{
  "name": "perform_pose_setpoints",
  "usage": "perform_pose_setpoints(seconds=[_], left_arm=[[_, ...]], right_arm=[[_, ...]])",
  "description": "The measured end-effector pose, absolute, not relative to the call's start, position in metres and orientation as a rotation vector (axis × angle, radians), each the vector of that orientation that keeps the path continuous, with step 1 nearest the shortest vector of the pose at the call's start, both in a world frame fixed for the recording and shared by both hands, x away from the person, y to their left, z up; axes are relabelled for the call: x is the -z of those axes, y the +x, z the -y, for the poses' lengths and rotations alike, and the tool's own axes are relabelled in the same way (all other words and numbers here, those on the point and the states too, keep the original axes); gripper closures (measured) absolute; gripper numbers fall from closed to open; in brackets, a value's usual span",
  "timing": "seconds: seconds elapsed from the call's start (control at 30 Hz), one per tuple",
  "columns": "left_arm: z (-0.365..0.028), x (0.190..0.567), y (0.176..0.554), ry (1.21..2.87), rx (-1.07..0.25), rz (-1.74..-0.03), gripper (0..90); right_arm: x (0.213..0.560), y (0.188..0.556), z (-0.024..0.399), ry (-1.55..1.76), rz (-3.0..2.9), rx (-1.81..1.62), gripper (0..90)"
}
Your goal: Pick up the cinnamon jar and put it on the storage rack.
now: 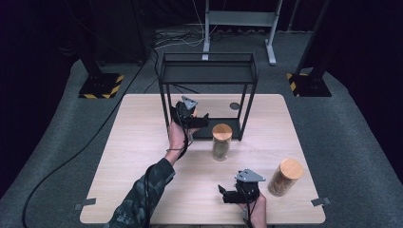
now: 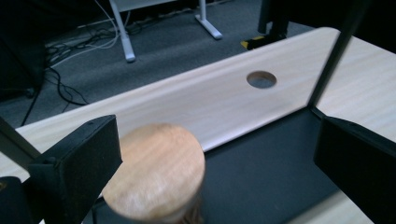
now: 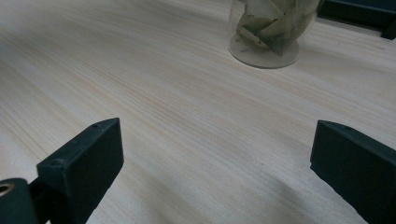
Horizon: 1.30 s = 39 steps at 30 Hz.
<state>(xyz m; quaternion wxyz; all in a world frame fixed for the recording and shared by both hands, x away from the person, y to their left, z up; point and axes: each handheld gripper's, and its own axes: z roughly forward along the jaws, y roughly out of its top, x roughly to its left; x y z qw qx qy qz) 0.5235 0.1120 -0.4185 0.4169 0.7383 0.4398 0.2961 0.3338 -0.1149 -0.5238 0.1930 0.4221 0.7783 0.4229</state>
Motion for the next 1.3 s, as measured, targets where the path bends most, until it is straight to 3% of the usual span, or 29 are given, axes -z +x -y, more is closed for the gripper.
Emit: perform_pose_setpoints(seconds=[0.3,0.77,1.3], left_arm=[[-0.126,0.425,0.497,1.914,-0.717,-1.075,0.2],[-0.163,0.460,0.417,2.020,-0.639,-1.012,0.0],[-0.211,0.517,0.340,2.102,-0.533,-1.130,0.0]], right_arm=[[0.524,0.334,0.115,1.184,-2.183,-1.184,2.0],[0.524,0.334,0.114,1.191,-2.183,-1.180,2.0],[0.524,0.335,0.114,1.190,-2.196,-1.172,2.0]])
